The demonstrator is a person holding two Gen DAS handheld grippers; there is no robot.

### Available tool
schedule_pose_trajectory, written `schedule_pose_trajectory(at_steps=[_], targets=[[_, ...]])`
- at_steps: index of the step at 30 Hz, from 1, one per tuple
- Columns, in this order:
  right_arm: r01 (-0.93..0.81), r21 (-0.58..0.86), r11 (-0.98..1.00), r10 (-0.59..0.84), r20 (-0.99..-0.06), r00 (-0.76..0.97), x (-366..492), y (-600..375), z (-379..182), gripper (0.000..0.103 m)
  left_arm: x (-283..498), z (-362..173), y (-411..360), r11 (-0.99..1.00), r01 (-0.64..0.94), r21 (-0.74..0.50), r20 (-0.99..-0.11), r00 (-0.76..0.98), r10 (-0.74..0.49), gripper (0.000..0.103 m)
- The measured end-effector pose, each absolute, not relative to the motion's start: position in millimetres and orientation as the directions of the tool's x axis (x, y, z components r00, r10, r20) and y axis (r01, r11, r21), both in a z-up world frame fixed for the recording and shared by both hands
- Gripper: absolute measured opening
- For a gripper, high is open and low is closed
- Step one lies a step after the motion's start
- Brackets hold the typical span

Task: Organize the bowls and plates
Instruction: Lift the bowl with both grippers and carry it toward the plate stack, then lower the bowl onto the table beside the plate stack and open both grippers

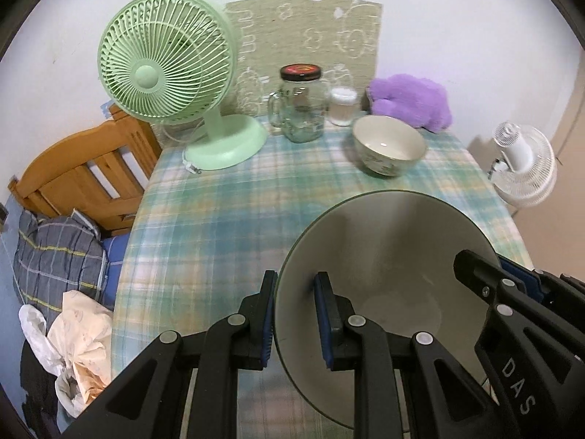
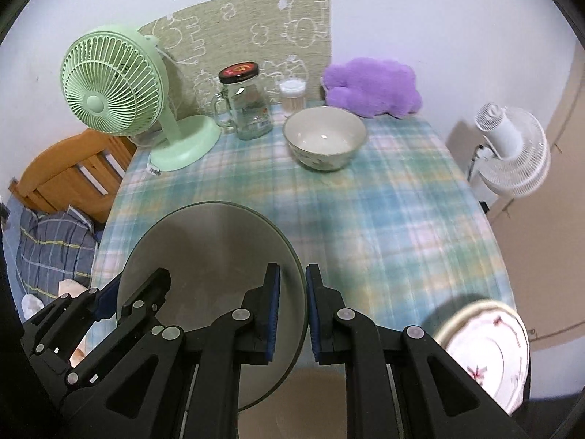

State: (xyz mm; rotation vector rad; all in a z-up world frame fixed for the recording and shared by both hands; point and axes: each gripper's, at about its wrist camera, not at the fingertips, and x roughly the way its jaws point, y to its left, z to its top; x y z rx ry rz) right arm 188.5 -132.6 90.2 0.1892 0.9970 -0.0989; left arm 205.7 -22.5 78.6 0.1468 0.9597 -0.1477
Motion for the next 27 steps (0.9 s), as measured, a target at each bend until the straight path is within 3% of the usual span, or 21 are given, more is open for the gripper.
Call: schedule_pose_trajectory(at_steps=[13, 27], targets=[[0.261, 0.106, 0.959, -0.044, -0.859, 0.509, 114, -150, 82, 0.017, 150, 68, -45, 0.952, 0.301, 0.057, -0.847, 0.519, -0.114, 0.018], [0.241, 0.132, 0.961, 0.026, -0.916, 0.399, 83, -187, 46, 0.017, 117, 34, -75, 0.956, 0.287, 0.061, -0.896, 0.437, -0.074, 0.018]])
